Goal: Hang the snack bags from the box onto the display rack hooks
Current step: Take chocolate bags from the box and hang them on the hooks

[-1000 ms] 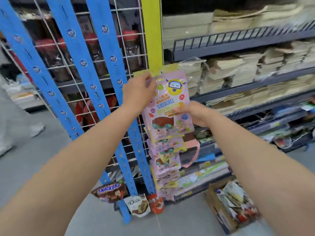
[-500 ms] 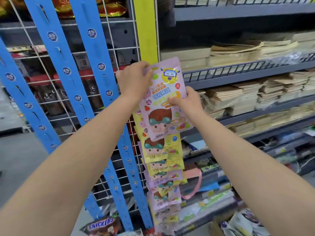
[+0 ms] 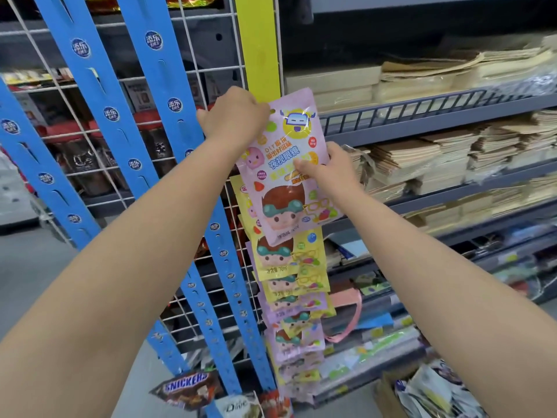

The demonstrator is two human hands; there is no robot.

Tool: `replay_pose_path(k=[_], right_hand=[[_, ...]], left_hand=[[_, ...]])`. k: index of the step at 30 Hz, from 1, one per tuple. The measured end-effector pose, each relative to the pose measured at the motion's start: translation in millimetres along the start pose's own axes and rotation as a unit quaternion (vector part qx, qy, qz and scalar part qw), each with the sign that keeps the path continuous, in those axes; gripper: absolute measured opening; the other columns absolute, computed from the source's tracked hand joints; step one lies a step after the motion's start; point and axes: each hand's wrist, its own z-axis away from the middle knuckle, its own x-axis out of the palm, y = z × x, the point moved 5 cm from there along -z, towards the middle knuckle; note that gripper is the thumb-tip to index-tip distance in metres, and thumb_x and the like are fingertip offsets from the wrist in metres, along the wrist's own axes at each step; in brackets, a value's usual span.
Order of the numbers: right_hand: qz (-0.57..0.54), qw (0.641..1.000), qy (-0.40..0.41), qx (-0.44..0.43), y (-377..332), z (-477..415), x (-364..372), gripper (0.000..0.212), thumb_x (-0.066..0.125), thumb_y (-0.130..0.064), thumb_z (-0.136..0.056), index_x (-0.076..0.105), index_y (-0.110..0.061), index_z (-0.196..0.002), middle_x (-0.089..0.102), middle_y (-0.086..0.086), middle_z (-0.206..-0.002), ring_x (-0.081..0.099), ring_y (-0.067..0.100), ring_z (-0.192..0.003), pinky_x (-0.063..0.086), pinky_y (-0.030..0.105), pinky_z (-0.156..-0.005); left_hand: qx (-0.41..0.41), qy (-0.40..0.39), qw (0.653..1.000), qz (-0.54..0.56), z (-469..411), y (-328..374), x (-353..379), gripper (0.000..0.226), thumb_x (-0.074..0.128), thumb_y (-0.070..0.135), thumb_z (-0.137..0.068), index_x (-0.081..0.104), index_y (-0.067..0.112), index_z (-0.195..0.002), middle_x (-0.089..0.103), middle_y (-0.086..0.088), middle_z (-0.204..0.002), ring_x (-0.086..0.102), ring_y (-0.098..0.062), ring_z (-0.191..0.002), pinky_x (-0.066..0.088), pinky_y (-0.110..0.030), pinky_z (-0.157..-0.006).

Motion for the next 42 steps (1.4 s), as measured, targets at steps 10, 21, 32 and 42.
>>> replay_pose_path(k=[10, 21, 32, 42], right_hand=[[0.124, 0.992, -0.006, 0.004, 0.5, 5.0, 9.0, 0.036, 0.066, -0.042, -0.08, 0.052, -0.015, -0.099, 0.06, -0.003, -0.098, 0.059, 0.015, -0.087, 0.049, 0.031, -0.071], [0.214, 0.973, -0.05, 0.07, 20.0, 24.6, -0.6, 0.048, 0.063, -0.062, -0.073, 0.067, -0.016, -0.087, 0.07, -0.001, -0.089, 0.065, 0.02, -0.085, 0.054, 0.043, -0.083], [0.236, 0.936, -0.045, 0.256, 142.4, 110.6, -89.4, 0.039, 0.044, -0.04, -0.095, 0.053, -0.008, -0.074, 0.058, 0.009, -0.065, 0.056, 0.022, -0.057, 0.043, 0.027, -0.056], [0.203, 0.855, 0.003, 0.476, 325.2, 208.9, -283.0, 0.032, 0.044, -0.037, -0.096, 0.06, -0.009, -0.093, 0.061, 0.009, -0.08, 0.057, 0.019, -0.061, 0.043, 0.026, -0.055]], left_hand=[[0.024, 0.011, 0.998, -0.051, 3.9, -10.3, 12.3, 0.019, 0.043, 0.027, -0.093, 0.053, 0.011, -0.089, 0.055, -0.006, -0.086, 0.049, -0.027, -0.081, 0.031, -0.035, -0.075], [0.134, 0.105, 0.982, -0.081, 44.8, -10.9, 13.5, 0.019, 0.048, 0.017, -0.086, 0.056, 0.013, -0.103, 0.057, -0.009, -0.109, 0.049, -0.03, -0.106, 0.037, -0.038, -0.074], [0.288, -0.244, 0.924, -0.063, 159.9, 49.5, 182.2, 0.02, 0.049, 0.025, -0.088, 0.064, 0.012, -0.093, 0.065, -0.012, -0.1, 0.06, -0.032, -0.096, 0.04, -0.031, -0.067], [0.392, -0.451, 0.795, -0.106, 309.6, 161.8, 398.0, 0.014, 0.047, 0.016, -0.09, 0.06, 0.013, -0.089, 0.054, -0.008, -0.084, 0.055, -0.027, -0.078, 0.035, -0.032, -0.062]])
